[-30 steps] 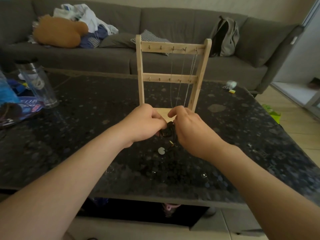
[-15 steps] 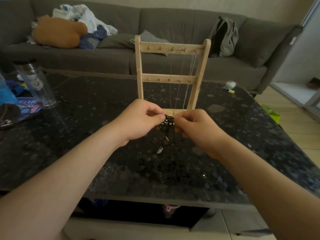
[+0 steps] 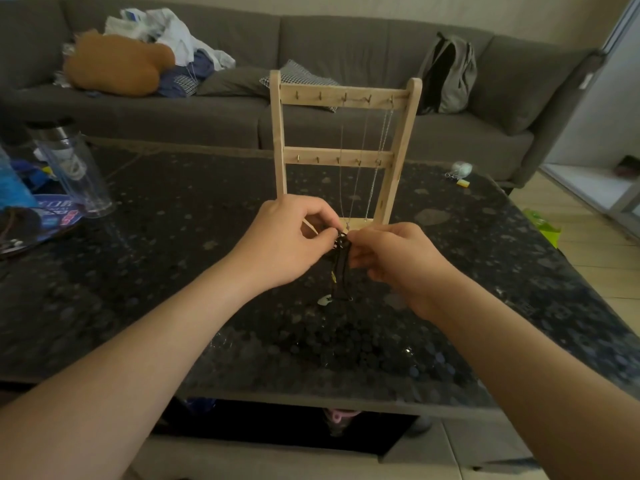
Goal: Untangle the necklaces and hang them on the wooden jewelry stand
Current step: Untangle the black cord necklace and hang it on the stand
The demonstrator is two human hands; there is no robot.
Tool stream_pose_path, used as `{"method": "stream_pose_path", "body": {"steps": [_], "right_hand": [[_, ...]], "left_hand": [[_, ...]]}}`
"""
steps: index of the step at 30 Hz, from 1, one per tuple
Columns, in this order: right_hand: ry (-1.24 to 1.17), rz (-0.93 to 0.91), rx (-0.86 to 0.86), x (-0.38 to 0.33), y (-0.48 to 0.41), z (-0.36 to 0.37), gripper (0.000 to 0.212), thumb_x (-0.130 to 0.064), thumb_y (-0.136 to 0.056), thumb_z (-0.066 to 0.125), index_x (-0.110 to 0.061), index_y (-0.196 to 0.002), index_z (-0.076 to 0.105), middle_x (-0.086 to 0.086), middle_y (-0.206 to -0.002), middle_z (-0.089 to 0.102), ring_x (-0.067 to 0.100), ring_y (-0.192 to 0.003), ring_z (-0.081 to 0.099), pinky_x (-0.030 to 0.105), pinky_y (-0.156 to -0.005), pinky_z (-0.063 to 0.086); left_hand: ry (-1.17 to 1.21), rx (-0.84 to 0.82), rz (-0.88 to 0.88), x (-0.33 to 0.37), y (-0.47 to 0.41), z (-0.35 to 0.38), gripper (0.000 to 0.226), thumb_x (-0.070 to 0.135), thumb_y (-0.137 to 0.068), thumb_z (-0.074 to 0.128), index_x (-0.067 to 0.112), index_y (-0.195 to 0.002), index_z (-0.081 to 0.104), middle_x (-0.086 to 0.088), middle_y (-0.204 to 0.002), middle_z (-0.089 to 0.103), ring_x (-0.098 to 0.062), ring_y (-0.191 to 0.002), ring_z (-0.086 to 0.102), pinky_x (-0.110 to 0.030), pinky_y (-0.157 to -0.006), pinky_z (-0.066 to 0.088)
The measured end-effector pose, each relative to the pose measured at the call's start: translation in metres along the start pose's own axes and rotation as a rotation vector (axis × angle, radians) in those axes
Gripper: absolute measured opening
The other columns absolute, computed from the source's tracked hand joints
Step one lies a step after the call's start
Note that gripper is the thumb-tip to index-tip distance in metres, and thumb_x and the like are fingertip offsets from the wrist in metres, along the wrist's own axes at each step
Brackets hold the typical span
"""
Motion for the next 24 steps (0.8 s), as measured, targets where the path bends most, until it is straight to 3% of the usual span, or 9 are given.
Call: {"method": "stream_pose_path", "body": {"steps": [3,7,11,17,21,24], "right_hand": [[-0.098,0.055,-0.038,0.005,0.001,0.007,0.021,-0.022,-0.105,0.067,-0.005,-0.11,0.079,0.01,-0.099,0.081,0.017,-0.088,0.074,0.032,-0.078,0.051],[-0.093,-0.008,-0.034,0.0,0.003,0.007,0.02,-0.02,-0.106,0.065,-0.007,-0.102,0.08,0.009,-0.098,0.084,0.014,-0.086,0.079,0.03,-0.08,0.057],[-0.094,-0.06,0.037,-0.007,0.005,-0.001,0.014,-0.018,-0.102,0.072,-0.007,-0.099,0.081,0.009,-0.093,0.083,0.015,-0.086,0.08,0.032,-0.083,0.063],[-0.119,-0.087,0.088,-0.012,0.009,-0.003,0.01,-0.009,-0.097,0.078,-0.008,-0.106,0.079,0.012,-0.093,0.083,0.014,-0.081,0.08,0.036,-0.084,0.065],[0.064,-0.206,0.09,-0.022,0.01,-0.003,0.018,-0.007,-0.097,0.075,-0.018,-0.11,0.07,0.007,-0.089,0.082,0.014,-0.077,0.078,0.027,-0.068,0.06],[0.176,-0.286,0.078,-0.026,0.011,0.0,0.019,-0.01,-0.102,0.068,-0.022,-0.113,0.058,0.013,-0.091,0.08,0.01,-0.061,0.064,0.021,-0.055,0.051]], "left_hand": [[-0.028,0.031,0.044,0.004,0.0,-0.001,0.016,0.02,-0.099,0.076,0.035,-0.102,0.08,0.023,-0.095,0.075,0.004,-0.087,0.073,-0.006,-0.077,0.053],[-0.13,0.053,0.14,0.012,0.003,-0.003,0.013,0.024,-0.097,0.079,0.035,-0.103,0.078,0.022,-0.095,0.075,-0.001,-0.087,0.072,-0.033,-0.095,0.062],[-0.241,0.101,0.231,0.021,0.006,-0.007,0.009,0.026,-0.095,0.08,0.03,-0.103,0.079,0.016,-0.096,0.074,-0.005,-0.089,0.07,-0.045,-0.096,0.062],[-0.316,0.163,0.272,0.027,0.01,-0.011,0.006,0.025,-0.093,0.079,0.027,-0.096,0.074,0.012,-0.091,0.073,-0.011,-0.084,0.069,-0.042,-0.086,0.062],[-0.33,0.15,0.268,0.026,0.01,-0.007,0.008,0.027,-0.092,0.08,0.028,-0.097,0.074,0.012,-0.09,0.074,-0.011,-0.084,0.072,-0.042,-0.082,0.064],[-0.339,0.134,0.261,0.024,0.01,-0.006,0.01,0.03,-0.093,0.079,0.03,-0.1,0.072,0.013,-0.089,0.074,-0.01,-0.083,0.073,-0.043,-0.08,0.066]]}}
Point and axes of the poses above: each hand's wrist, its own y-axis away from the middle knuckle, its own z-axis out of the palm, x = y × z, the point moved 9 cm from there along -y, towards the middle knuckle
